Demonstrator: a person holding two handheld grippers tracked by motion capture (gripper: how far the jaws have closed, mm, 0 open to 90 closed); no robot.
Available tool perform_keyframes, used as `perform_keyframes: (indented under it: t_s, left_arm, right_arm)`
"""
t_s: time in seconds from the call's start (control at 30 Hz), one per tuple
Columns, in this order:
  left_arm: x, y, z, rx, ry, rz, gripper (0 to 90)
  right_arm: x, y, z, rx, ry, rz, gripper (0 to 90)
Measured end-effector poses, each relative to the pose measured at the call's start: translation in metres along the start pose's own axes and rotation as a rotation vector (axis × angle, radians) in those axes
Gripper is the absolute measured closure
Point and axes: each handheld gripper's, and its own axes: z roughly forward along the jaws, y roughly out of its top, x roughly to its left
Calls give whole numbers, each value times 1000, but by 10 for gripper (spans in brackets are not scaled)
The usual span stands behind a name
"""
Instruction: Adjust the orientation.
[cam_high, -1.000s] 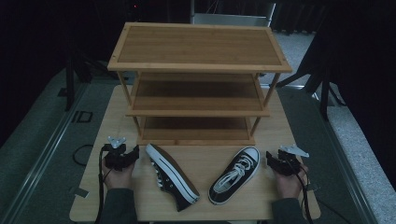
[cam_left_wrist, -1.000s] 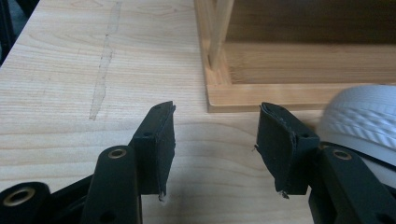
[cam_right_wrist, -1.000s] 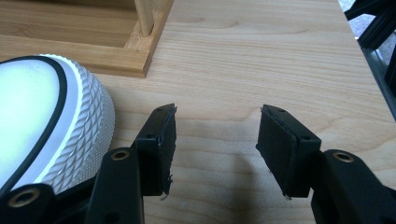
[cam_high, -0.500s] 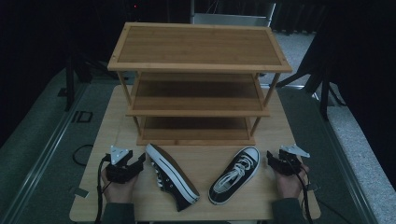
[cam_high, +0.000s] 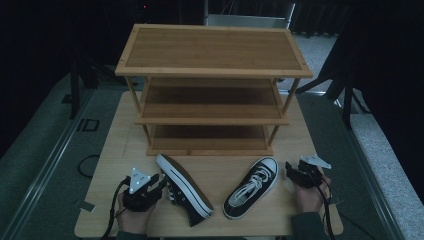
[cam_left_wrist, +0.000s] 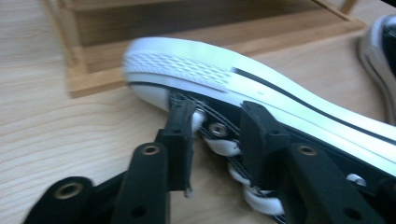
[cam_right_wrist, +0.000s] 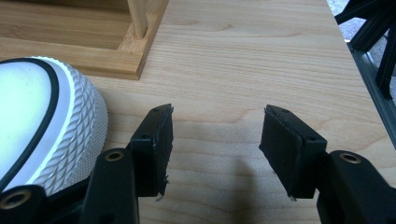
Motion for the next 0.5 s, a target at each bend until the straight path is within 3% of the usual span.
perform_keyframes:
  t_s: [0.17,0.33,0.5]
  left_arm:
    - [-7,-2,2,0,-67,16,734]
    - [-13,0,11,28,-92,36,750]
    - [-14,3,15,25,-110,33,759]
  right_arm:
    - [0,0,0,0,0,0,433]
    - [0,0,0,1,0,-2,433]
    - [0,0,0,3,0,-4,433]
